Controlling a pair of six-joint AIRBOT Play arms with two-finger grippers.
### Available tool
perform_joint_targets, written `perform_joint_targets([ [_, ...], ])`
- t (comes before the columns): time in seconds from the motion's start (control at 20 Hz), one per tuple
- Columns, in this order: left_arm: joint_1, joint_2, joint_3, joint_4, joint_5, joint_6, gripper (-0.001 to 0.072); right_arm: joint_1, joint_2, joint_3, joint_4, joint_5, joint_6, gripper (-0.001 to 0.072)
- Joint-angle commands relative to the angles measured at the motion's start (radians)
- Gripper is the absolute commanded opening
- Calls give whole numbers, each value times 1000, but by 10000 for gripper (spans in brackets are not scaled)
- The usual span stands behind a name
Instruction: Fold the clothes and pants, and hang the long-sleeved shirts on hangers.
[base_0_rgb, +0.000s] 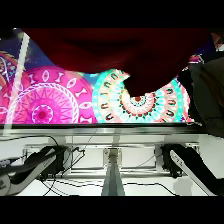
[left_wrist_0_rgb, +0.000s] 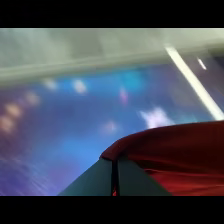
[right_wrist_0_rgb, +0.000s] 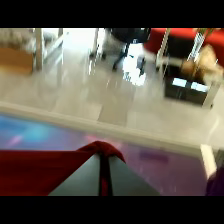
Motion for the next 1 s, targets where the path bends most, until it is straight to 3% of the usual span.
perform_joint_targets([
  [0.0,74,132,27,-4,215,0,17,0,121,72,-1,-5,-3,16],
  [0.25,75,235,27,27,270,0,17,0,225,72,31,57,-3,16],
  [0.5,75,191,26,100,193,-5,15,0,162,72,112,233,-2,15],
  [0.65,69,59,26,100,159,-26,14,0,10,72,102,260,-2,15],
  [0.95,-16,-379,26,103,85,-23,15,0,-484,72,103,248,3,15],
])
